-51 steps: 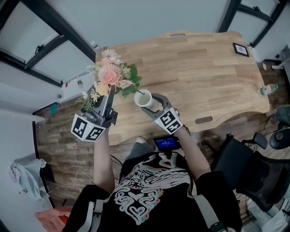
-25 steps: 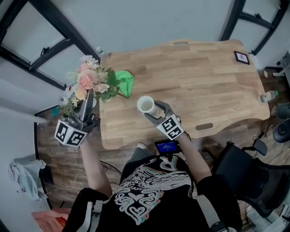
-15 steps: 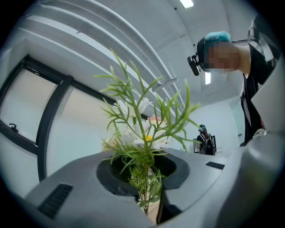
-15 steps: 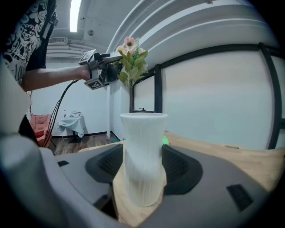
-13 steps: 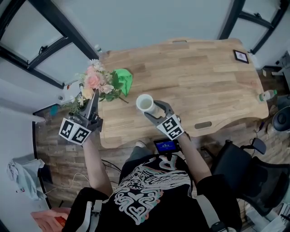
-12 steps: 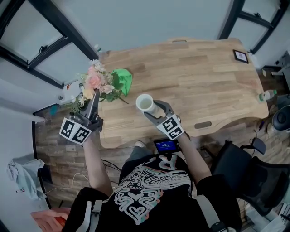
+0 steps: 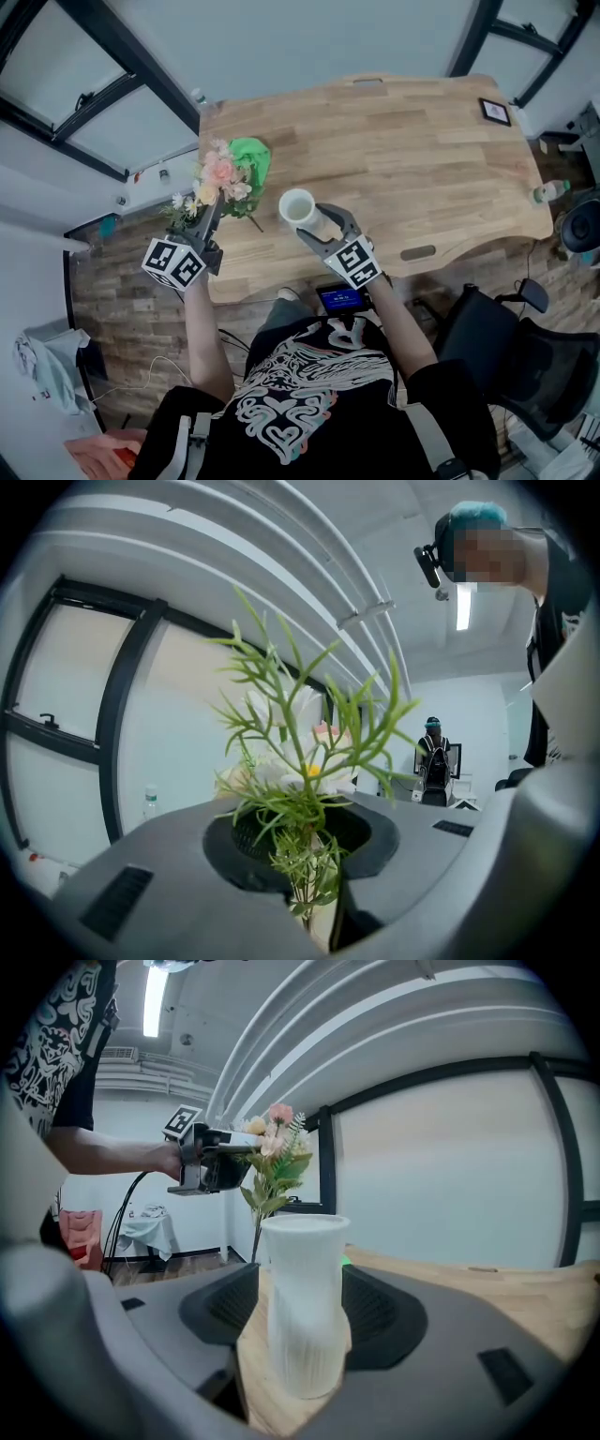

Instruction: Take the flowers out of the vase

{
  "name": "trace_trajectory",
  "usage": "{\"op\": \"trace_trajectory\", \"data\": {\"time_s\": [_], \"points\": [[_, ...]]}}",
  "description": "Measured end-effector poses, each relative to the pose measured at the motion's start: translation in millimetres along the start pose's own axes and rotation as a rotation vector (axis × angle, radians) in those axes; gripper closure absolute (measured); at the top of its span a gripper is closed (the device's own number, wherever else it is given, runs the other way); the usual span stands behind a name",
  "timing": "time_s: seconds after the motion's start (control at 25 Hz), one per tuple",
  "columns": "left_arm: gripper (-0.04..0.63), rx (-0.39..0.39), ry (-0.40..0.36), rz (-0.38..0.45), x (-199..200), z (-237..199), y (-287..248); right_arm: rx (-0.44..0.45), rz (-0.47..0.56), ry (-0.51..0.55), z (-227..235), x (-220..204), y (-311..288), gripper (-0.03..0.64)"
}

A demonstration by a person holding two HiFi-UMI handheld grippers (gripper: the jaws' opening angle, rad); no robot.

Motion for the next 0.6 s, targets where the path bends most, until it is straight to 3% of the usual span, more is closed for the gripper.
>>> {"op": "trace_trajectory", "data": {"time_s": [0.28, 0.6], "points": [[0.506, 0.02, 0.051, -0.075, -31, -11, -8, -0.021, 0.008, -0.009, 1, 2, 7, 0.336], [0.505, 0.061, 0.133, -0.283, -85, -31, -34, -0.03, -0.002, -0.03, 2, -4, 9, 0.336]]}}
Point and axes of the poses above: the fingertips, and each gripper's own axes: y backward along the fingers, z to its right, x out of its top, the point moved 9 cm from there along y, backward along the fingers, and after that the axes turned 14 degrees about y, right-handed, at the moved point
